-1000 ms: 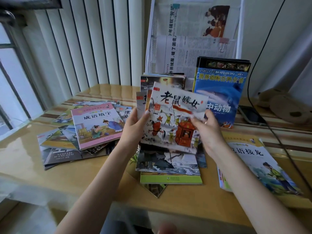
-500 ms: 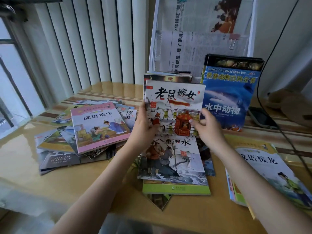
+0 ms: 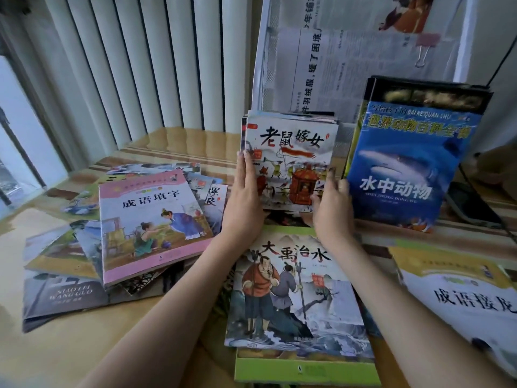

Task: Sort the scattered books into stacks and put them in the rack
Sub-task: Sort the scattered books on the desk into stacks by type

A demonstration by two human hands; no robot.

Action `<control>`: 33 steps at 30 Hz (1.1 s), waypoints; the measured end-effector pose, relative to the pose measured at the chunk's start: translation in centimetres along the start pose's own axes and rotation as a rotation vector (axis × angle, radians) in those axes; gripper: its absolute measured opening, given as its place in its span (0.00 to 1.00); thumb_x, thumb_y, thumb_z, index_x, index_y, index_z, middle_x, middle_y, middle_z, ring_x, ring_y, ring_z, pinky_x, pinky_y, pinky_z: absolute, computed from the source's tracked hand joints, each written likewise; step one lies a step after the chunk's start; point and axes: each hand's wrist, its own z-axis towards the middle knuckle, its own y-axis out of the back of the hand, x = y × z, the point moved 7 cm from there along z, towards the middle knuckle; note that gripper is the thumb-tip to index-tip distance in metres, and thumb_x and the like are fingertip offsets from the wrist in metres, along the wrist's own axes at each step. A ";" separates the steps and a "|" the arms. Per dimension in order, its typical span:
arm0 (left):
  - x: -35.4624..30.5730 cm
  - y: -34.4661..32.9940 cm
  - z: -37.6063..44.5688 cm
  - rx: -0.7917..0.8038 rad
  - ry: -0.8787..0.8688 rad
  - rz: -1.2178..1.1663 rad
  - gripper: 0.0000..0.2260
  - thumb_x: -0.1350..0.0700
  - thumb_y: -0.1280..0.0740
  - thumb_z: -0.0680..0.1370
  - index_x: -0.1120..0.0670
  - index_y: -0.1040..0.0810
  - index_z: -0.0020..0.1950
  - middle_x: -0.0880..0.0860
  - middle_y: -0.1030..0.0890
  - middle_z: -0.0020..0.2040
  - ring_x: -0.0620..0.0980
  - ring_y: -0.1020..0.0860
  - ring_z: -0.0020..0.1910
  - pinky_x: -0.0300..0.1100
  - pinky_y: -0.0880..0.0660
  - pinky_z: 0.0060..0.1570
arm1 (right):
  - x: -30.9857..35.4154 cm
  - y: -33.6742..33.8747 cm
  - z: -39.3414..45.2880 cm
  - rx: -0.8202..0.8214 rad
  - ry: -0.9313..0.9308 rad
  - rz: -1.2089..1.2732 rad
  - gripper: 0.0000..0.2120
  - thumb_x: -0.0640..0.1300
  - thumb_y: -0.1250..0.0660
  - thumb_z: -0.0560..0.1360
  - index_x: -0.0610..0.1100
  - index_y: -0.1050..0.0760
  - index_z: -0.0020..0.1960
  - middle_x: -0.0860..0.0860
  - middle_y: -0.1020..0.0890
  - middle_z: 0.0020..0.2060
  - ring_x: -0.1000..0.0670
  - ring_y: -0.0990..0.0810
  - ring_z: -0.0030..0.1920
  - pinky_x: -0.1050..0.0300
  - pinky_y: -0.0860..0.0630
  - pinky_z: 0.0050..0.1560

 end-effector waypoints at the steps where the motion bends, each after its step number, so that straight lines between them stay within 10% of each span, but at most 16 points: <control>1: -0.1 0.0 0.0 0.001 0.005 0.014 0.43 0.76 0.44 0.71 0.54 0.65 0.77 0.52 0.64 0.78 0.51 0.56 0.77 0.39 0.37 0.63 | 0.3 0.5 0.0 -0.023 -0.003 -0.024 0.33 0.39 0.34 0.76 0.43 0.46 0.76 0.42 0.31 0.64 0.45 0.24 0.56 0.53 0.21 0.49; 7: -1.9 1.8 -2.0 0.050 0.121 0.073 0.29 0.71 0.43 0.75 0.55 0.40 0.75 0.53 0.41 0.75 0.53 0.38 0.72 0.43 0.32 0.63 | 0.9 4.2 -0.7 0.245 -0.025 -0.042 0.12 0.53 0.36 0.77 0.45 0.27 0.53 0.49 0.19 0.44 0.48 0.20 0.40 0.51 0.21 0.41; 11: -2.5 3.6 -4.7 0.056 0.179 0.135 0.15 0.61 0.40 0.77 0.55 0.27 0.64 0.54 0.25 0.62 0.54 0.29 0.61 0.48 0.27 0.55 | 1.4 3.9 -3.8 0.968 -0.027 -0.056 0.30 0.64 0.33 0.70 0.45 0.30 0.63 0.48 0.22 0.57 0.52 0.22 0.46 0.54 0.22 0.46; 14: -2.2 4.2 -5.7 0.051 0.209 0.126 0.14 0.60 0.40 0.77 0.55 0.24 0.61 0.55 0.22 0.57 0.54 0.24 0.55 0.45 0.26 0.49 | 2.2 4.4 -5.5 1.139 0.138 -0.229 0.45 0.61 0.25 0.63 0.54 0.45 0.72 0.48 0.38 0.69 0.48 0.30 0.60 0.56 0.25 0.50; 18: -1.2 3.4 -5.7 0.129 0.240 0.118 0.14 0.58 0.40 0.77 0.57 0.24 0.61 0.56 0.21 0.58 0.55 0.24 0.56 0.46 0.27 0.51 | 1.7 4.7 -5.0 0.950 0.122 -0.239 0.43 0.52 0.22 0.63 0.52 0.41 0.71 0.45 0.40 0.69 0.41 0.32 0.66 0.46 0.31 0.65; 23: -1.9 0.4 -6.2 0.450 0.094 0.208 0.21 0.48 0.44 0.81 0.57 0.33 0.70 0.56 0.28 0.69 0.55 0.30 0.67 0.44 0.34 0.63 | 0.5 6.0 -4.6 0.822 0.138 -0.130 0.26 0.46 0.23 0.66 0.46 0.28 0.62 0.49 0.27 0.63 0.47 0.27 0.60 0.56 0.29 0.55; 29: -2.3 0.9 -6.4 0.384 0.037 0.242 0.16 0.46 0.45 0.81 0.56 0.28 0.56 0.58 0.21 0.55 0.58 0.24 0.55 0.48 0.27 0.50 | -1.7 7.2 -2.9 0.613 -0.006 0.326 0.13 0.35 0.27 0.69 0.51 0.25 0.44 0.49 0.21 0.52 0.48 0.24 0.52 0.54 0.25 0.50; 33: -2.4 2.2 -6.2 0.286 0.131 0.036 0.17 0.47 0.47 0.82 0.52 0.34 0.68 0.59 0.20 0.55 0.58 0.22 0.51 0.50 0.25 0.49 | -1.5 7.4 -1.9 0.512 0.017 0.556 0.12 0.31 0.30 0.70 0.47 0.26 0.45 0.55 0.23 0.45 0.50 0.24 0.52 0.55 0.25 0.54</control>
